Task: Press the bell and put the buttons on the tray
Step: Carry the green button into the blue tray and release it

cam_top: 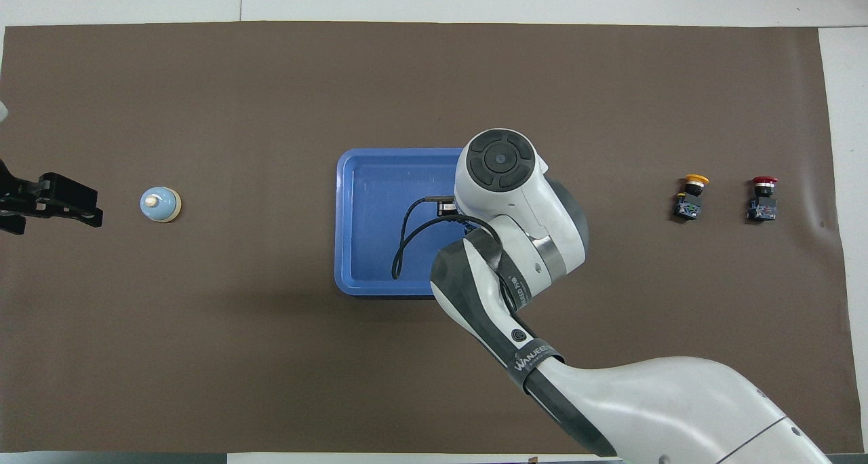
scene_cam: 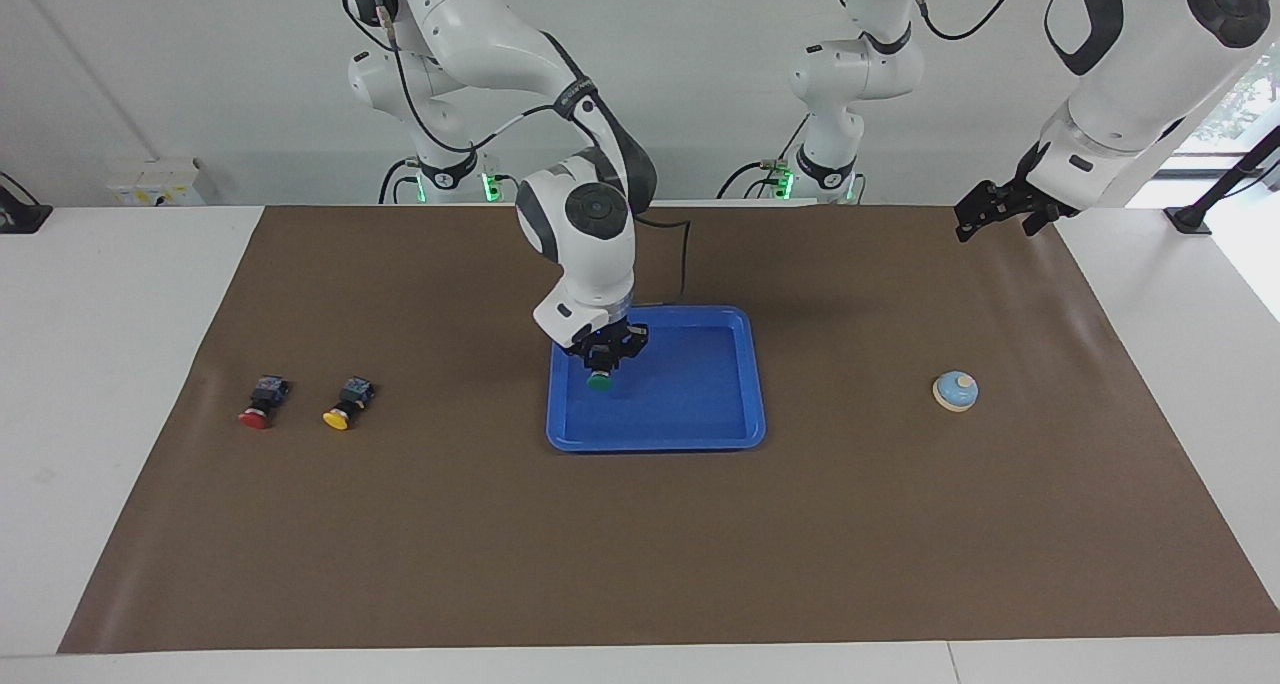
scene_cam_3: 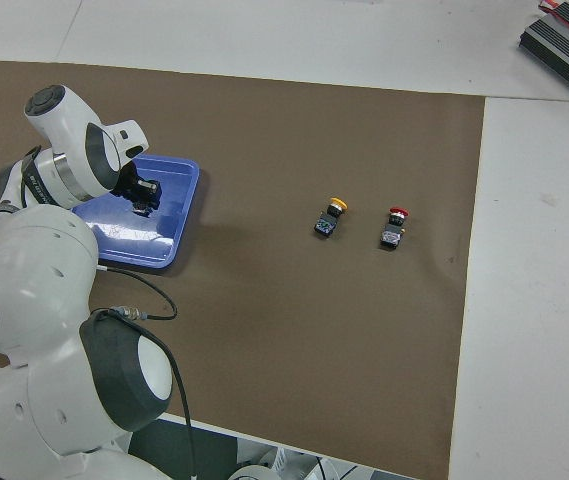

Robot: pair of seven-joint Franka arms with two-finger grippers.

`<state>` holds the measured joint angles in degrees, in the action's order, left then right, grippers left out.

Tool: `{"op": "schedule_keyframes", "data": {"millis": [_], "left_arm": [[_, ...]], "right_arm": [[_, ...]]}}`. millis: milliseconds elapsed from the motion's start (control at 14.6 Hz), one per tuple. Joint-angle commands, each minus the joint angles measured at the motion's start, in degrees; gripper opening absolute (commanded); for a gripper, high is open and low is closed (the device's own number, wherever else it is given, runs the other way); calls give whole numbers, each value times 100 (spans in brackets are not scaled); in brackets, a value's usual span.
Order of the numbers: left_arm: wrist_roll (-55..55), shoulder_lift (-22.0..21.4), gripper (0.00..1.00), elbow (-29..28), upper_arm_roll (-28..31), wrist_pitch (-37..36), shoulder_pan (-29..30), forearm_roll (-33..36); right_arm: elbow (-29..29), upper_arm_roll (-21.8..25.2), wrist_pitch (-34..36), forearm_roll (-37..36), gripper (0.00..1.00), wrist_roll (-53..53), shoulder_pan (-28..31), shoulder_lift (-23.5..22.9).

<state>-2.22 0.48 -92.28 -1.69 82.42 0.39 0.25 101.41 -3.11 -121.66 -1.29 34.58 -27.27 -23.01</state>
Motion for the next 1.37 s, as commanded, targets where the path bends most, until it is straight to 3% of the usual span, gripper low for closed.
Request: {"op": "schedule_keyframes", "data": {"millis": [0,481,550,618,687,824,1031,1305], "left_arm": [[-68,-66,100,8,2,-77,5,-33],[-68,-66,100,8,2,-77,5,-33],[-68,-66,100,8,2,-77,5,-33],[-68,-66,100,8,2,-77,5,-33],[-68,-66,100,8,2,-77,5,-33],[-68,-66,100,8,2,-77,5,-33],[-68,-66,100,8,2,-77,5,-33],[-68,-66,100,8,2,-77,5,-33]], "right_arm": [[527,-5,-532,-20,0,49,20,183],[942,-5,-992,-11,0,40,47,271],[933,-5,-965,-11,10,66,81,271],[907,-5,-956,-11,80,75,91,271],[872,-5,-922,-11,100,84,99,271],[653,29,-581,-11,100,162,126,332],[-137,56,640,-11,100,93,493,463],[-245,65,1170,-46,100,-801,1389,929]]}}
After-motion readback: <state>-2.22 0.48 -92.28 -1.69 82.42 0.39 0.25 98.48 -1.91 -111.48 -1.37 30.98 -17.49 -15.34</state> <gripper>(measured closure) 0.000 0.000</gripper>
